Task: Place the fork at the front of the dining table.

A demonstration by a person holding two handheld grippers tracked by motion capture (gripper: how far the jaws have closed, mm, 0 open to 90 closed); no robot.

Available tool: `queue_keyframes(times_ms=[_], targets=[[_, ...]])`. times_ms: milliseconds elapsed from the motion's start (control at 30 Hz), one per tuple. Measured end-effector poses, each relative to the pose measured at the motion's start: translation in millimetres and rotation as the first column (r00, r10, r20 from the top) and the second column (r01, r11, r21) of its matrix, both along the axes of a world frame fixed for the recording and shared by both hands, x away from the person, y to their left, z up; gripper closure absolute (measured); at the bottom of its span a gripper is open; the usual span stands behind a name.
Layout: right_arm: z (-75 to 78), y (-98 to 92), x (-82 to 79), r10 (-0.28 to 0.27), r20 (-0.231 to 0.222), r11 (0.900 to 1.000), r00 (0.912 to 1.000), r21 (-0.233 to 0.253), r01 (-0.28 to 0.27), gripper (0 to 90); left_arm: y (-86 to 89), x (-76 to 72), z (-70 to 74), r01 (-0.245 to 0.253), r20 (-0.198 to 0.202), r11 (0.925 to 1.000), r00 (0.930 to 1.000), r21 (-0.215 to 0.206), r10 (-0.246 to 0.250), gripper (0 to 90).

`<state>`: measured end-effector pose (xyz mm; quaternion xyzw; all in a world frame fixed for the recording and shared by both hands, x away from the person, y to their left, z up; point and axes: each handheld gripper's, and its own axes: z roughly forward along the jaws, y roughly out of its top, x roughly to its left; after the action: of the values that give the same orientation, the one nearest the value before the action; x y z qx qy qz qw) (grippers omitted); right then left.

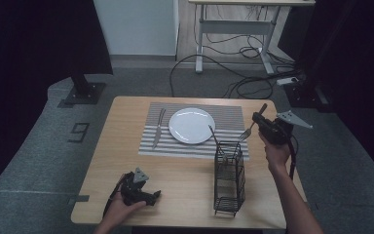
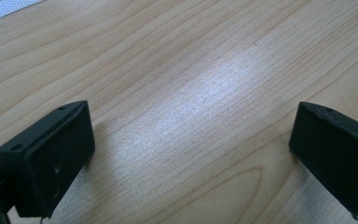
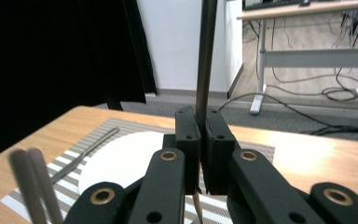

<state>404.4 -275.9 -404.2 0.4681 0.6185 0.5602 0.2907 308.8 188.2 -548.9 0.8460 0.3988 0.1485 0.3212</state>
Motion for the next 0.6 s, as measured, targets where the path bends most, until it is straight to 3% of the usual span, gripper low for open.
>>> queue_keyframes(times_ms=[267,600], targets=[[-32.9,13.3,15.2,0.022,-0.052,0.999,0.9984,-0.037,-0.024,86.1,0.1,0.0,0.0,0.001,-0.001,1.0,1.0,0.001,-0.001,0.0],[-47.6,17.7,20.6,0.032,-0.074,0.998,0.9968,-0.055,-0.036,86.0,0.0,-0.1,0.0,0.0,-0.001,1.0,1.0,0.0,0.0,0.0]])
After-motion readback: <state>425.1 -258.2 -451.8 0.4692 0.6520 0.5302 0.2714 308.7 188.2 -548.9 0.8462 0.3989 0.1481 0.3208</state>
